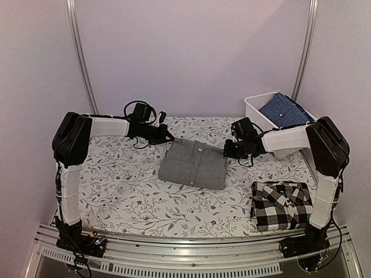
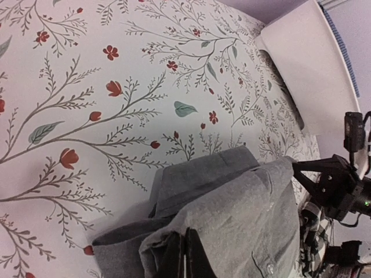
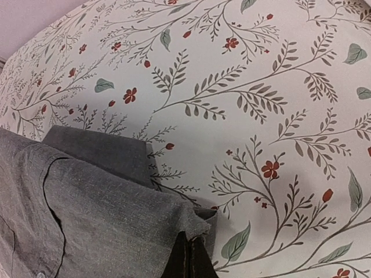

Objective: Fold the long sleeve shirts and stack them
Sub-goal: Fold the 2/3-rectangle-folded shirt at the center of the board, then smooth out the square-folded shirt at the center of the board.

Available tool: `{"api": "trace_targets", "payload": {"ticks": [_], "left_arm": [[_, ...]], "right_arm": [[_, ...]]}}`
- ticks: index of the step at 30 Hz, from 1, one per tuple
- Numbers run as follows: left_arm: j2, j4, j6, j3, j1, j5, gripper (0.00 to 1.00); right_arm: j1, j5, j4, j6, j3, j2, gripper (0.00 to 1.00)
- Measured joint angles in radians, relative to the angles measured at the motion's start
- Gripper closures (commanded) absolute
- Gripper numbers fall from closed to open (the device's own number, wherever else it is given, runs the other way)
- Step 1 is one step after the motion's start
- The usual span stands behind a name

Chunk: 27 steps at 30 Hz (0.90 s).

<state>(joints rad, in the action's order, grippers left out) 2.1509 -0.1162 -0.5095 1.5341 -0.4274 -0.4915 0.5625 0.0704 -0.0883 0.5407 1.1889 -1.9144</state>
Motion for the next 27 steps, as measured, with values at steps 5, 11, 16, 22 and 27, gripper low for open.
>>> {"api": "trace_targets", "payload": {"ticks": [5,11,16,22,27], "left_arm": [[0.081,-0.001,0.000,0.037,0.008,0.001,1.00],[0.091,-0.005,-0.002,0.037,0.014,0.022,0.80],[0.047,-0.010,-0.018,-0.003,0.027,0.090,0.54],[-0.116,-0.027,-0.031,-0.091,0.051,0.164,0.69],[-0.236,0.005,-0.043,-0.156,0.017,0.154,0.86]], "right_arm": [[-0.019,-0.029,0.002,-0.022,0.072,-0.109,1.00],[-0.020,-0.035,-0.034,-0.051,0.143,-0.144,0.71],[-0.019,-0.010,-0.105,-0.083,0.214,-0.138,0.58],[-0.005,0.010,-0.202,-0.109,0.252,-0.061,0.63],[0.050,0.016,-0.228,-0.113,0.289,-0.037,0.69]]}}
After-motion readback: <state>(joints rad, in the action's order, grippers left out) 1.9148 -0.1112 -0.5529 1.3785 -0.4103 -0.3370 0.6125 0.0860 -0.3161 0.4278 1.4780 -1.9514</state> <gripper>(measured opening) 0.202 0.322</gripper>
